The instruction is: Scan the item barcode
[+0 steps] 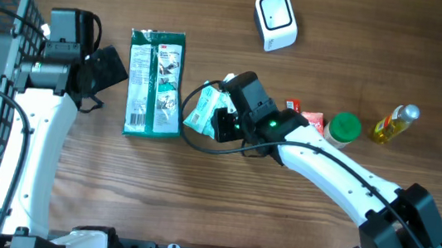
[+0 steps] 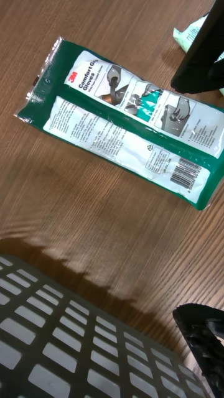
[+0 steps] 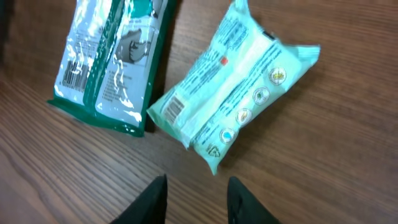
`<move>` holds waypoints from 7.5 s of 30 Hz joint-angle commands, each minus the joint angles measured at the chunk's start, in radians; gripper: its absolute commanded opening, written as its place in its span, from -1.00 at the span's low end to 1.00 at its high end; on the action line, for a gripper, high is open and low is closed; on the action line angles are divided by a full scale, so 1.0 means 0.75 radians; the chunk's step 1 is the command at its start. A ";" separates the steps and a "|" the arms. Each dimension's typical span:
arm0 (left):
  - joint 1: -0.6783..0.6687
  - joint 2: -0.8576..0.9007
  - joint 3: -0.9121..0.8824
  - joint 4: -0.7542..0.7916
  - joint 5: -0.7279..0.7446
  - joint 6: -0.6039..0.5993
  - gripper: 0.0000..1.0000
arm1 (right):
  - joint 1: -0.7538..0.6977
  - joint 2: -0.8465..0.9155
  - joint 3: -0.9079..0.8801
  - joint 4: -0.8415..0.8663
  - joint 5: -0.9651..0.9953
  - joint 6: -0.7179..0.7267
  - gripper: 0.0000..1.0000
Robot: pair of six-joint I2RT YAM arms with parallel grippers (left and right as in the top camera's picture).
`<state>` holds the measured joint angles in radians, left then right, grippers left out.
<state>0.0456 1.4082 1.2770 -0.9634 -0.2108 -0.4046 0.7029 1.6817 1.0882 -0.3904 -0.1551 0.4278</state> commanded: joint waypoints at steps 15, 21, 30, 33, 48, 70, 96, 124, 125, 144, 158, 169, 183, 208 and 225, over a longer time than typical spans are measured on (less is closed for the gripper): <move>-0.006 0.003 0.000 0.003 0.002 0.011 1.00 | -0.028 0.127 0.143 0.251 0.029 -0.326 -0.35; -0.006 0.003 0.000 0.003 0.002 0.011 1.00 | -0.030 0.303 0.143 0.438 0.036 -0.327 -0.24; -0.006 0.003 0.000 0.003 0.002 0.011 1.00 | -0.032 0.413 0.144 0.326 0.065 -0.216 -0.32; -0.006 0.003 0.000 0.003 0.002 0.011 1.00 | -0.032 0.411 0.144 0.218 0.069 -0.114 -0.32; -0.006 0.003 0.000 0.003 0.002 0.011 1.00 | -0.032 0.013 0.145 -0.155 0.151 0.022 -0.17; -0.006 0.003 0.000 0.003 0.002 0.011 1.00 | -0.028 0.036 -0.007 -0.344 -0.119 0.113 -0.91; -0.006 0.003 0.000 0.003 0.002 0.011 1.00 | 0.121 0.040 -0.287 0.098 -0.020 1.103 -0.86; -0.006 0.003 0.000 0.003 0.002 0.011 1.00 | 0.166 0.094 -0.287 0.130 0.309 1.297 -0.92; -0.006 0.003 0.000 0.003 0.002 0.011 1.00 | 0.168 0.109 -0.287 0.142 0.291 1.309 -0.91; -0.006 0.003 0.000 0.003 0.002 0.011 1.00 | 0.133 0.125 -0.286 0.646 -0.214 0.780 -0.75; -0.006 0.003 0.000 0.003 0.002 0.011 1.00 | -0.194 -0.245 -0.286 0.383 -0.151 0.332 0.32; -0.006 0.003 0.000 0.003 0.002 0.011 1.00 | -0.343 -0.018 -0.286 0.327 -0.364 0.167 0.29; -0.006 0.003 0.000 0.003 0.002 0.011 1.00 | -0.342 0.292 -0.286 0.532 -0.644 0.163 0.12; -0.006 0.003 0.000 0.003 0.002 0.011 1.00 | -0.336 0.336 -0.286 0.617 -0.656 0.133 -0.68; -0.006 0.003 0.000 0.003 0.002 0.011 1.00 | -0.659 0.307 -0.286 0.696 -1.383 -0.123 -0.91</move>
<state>0.0456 1.4082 1.2770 -0.9630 -0.2111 -0.4046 0.2485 1.9152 0.8734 0.1291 -0.9768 0.4397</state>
